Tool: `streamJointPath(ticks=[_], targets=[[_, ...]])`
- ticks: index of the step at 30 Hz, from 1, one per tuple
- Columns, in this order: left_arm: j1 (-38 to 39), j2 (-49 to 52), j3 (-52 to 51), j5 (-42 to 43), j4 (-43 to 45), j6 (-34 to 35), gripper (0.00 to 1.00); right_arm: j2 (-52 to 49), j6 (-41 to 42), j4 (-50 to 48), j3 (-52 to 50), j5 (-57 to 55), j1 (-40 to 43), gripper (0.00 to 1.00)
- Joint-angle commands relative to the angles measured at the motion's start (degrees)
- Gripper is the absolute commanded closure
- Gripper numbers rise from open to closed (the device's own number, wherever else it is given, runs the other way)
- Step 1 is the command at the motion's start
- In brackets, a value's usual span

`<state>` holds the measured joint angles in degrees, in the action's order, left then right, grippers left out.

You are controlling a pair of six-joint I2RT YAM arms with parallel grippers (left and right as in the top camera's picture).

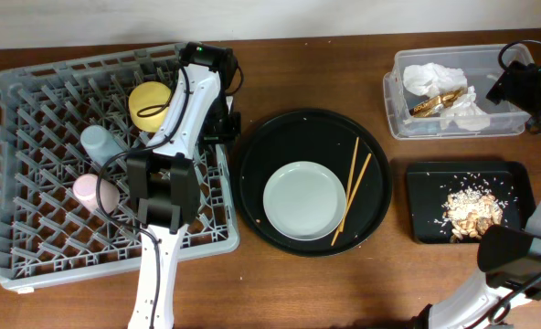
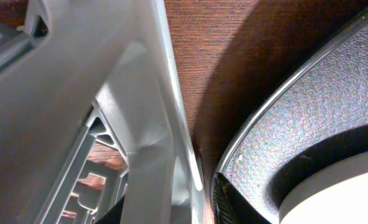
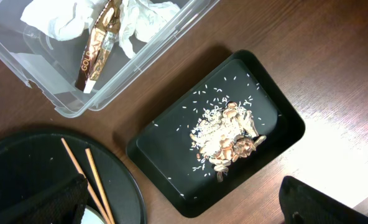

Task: Sort waste into correct bins and load items into the dishwasher rack

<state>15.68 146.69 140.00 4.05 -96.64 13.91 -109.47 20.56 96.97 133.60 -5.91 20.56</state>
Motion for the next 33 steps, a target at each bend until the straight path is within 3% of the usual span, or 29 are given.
streamJointPath(ticks=[1,10,15,24,26,29,30,31,33], targets=[[0.20,0.46,-0.39,1.09,-0.13,-0.70,0.70,0.02,-0.20,0.15,0.33,0.31,0.11,0.01],[0.20,-6.56,-0.39,1.03,-0.13,-0.68,0.69,0.02,-0.22,0.15,0.33,0.31,0.11,0.01],[0.44,-10.99,-0.39,1.03,-0.13,-0.68,0.61,0.02,-0.22,0.15,0.33,0.31,0.11,0.01],[0.48,-14.38,-0.37,4.96,-0.11,-0.66,0.63,0.02,-0.22,0.15,0.33,0.31,0.11,0.01],[1.01,-16.20,-0.37,6.29,-0.11,-0.22,0.75,0.02,-0.20,0.15,0.33,0.31,0.11,0.01],[2.89,-16.85,-0.37,6.38,0.15,-0.26,0.84,0.02,-0.20,0.15,0.33,0.31,0.11,0.01],[3.69,-16.68,-0.44,5.90,0.90,-0.26,0.95,0.02,-0.22,0.15,0.33,0.31,0.11,0.01],[4.44,-16.41,-0.48,5.01,1.99,-0.24,1.00,0.02,-0.22,0.15,0.33,0.31,0.11,0.01],[5.73,-15.87,-0.48,4.50,4.63,-0.22,1.00,0.02,-0.20,0.15,0.33,0.31,0.11,0.01]])
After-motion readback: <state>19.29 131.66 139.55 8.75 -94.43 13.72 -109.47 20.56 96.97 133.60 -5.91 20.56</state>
